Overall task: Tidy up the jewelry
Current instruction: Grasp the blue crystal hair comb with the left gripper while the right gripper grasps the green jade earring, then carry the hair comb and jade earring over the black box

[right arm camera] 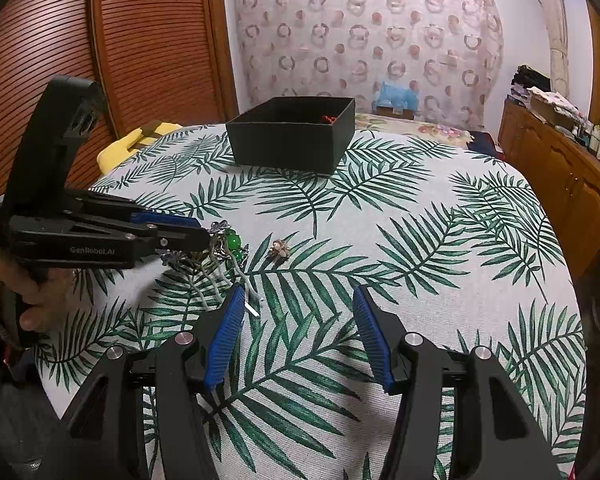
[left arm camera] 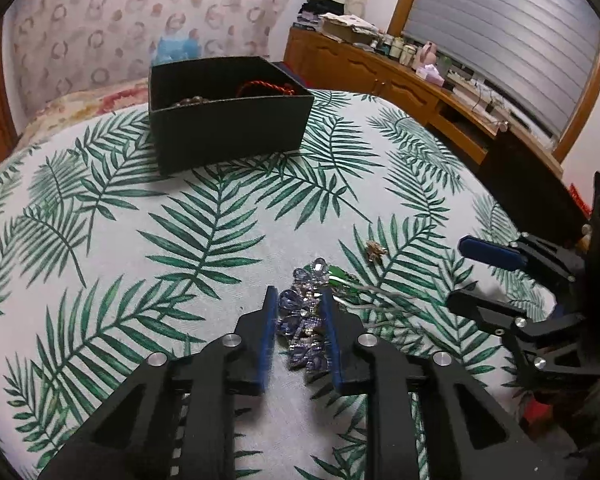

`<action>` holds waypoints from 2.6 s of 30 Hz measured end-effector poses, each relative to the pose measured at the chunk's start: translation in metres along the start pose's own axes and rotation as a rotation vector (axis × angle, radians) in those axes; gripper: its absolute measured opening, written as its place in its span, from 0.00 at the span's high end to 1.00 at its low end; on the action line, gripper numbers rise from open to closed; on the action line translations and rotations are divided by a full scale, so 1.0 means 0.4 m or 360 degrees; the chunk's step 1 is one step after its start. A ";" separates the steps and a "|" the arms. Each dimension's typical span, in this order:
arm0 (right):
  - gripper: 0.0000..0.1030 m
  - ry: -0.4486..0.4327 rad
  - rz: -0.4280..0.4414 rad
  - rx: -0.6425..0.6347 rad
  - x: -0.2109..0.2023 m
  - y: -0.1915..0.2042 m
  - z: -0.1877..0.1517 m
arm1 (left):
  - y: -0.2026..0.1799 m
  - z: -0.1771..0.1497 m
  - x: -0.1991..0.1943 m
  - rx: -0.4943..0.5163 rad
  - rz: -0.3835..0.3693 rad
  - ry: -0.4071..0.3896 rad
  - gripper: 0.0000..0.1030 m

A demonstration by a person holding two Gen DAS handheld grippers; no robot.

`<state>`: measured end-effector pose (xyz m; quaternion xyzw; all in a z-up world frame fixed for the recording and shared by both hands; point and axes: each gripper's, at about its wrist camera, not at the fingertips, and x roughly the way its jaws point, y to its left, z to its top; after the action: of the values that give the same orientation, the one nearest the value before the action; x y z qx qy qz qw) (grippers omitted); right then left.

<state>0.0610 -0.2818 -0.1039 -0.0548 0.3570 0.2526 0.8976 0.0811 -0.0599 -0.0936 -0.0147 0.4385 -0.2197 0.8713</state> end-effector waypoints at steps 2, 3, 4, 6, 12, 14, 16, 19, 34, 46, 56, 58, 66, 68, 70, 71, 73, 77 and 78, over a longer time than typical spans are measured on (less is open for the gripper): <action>0.43 0.0001 0.0000 -0.0002 0.000 0.000 0.000 | -0.002 -0.003 -0.008 0.0012 0.0025 -0.0017 0.81; 0.43 0.0003 -0.0002 -0.0005 0.000 0.001 0.000 | -0.001 -0.005 -0.016 0.0009 0.0035 -0.0032 0.81; 0.43 0.0004 -0.0004 -0.0006 0.000 0.001 0.000 | 0.000 -0.004 -0.023 0.0004 0.0039 -0.0047 0.81; 0.43 0.0003 0.0000 -0.0005 0.000 0.000 0.000 | 0.003 -0.005 -0.046 -0.0007 0.0041 -0.0086 0.81; 0.43 0.0022 -0.0001 -0.0016 0.005 0.003 -0.001 | 0.007 -0.006 -0.100 0.0005 0.0112 -0.0188 0.81; 0.43 0.0030 -0.0006 -0.0027 0.007 0.006 0.002 | 0.009 -0.007 -0.110 0.0005 0.0130 -0.0207 0.81; 0.43 0.0039 -0.0008 -0.0049 0.009 0.010 0.005 | 0.014 -0.011 -0.120 0.0004 0.0150 -0.0224 0.81; 0.48 0.0057 0.0045 -0.0068 0.016 0.018 0.017 | 0.027 -0.021 -0.132 -0.0006 0.0182 -0.0243 0.81; 0.76 0.0143 0.0161 -0.0308 0.094 0.093 0.125 | 0.085 -0.044 -0.178 -0.0083 0.0259 -0.0323 0.81; 0.76 0.0274 0.0163 -0.0394 0.159 0.116 0.128 | 0.101 -0.056 -0.181 -0.0100 0.0257 -0.0328 0.81; 0.86 0.0266 0.0167 -0.0363 0.168 0.112 0.130 | 0.103 -0.060 -0.180 -0.0102 0.0261 -0.0322 0.81; 0.86 0.0236 0.0161 -0.0340 0.162 0.107 0.137 | 0.105 -0.061 -0.177 -0.0103 0.0259 -0.0320 0.81; 0.86 0.0098 0.0159 -0.0295 0.104 0.079 0.206 | 0.112 -0.043 -0.175 -0.0097 0.0286 -0.0335 0.81; 0.86 0.0059 0.0151 -0.0294 0.092 0.075 0.227 | 0.115 -0.033 -0.175 -0.0096 0.0293 -0.0339 0.81; 0.86 0.0019 0.0136 -0.0297 0.080 0.069 0.249 | 0.119 -0.023 -0.175 -0.0095 0.0295 -0.0343 0.81; 0.86 -0.0004 0.0129 -0.0297 0.072 0.066 0.262 | 0.121 -0.018 -0.175 -0.0095 0.0296 -0.0344 0.81; 0.86 -0.0037 0.0114 -0.0302 0.064 0.064 0.284 | 0.124 -0.003 -0.171 -0.0082 0.0308 -0.0346 0.81; 0.86 -0.0086 0.0088 -0.0306 0.058 0.053 0.330 | 0.134 0.019 -0.168 -0.0076 0.0332 -0.0356 0.81; 0.86 -0.0093 0.0082 -0.0309 0.059 0.051 0.340 | 0.137 0.027 -0.168 -0.0073 0.0340 -0.0362 0.81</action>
<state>0.1491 -0.2163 -0.0174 -0.1249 0.3057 0.3107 0.8913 0.0747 0.0143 -0.0480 -0.0126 0.3411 -0.1126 0.9332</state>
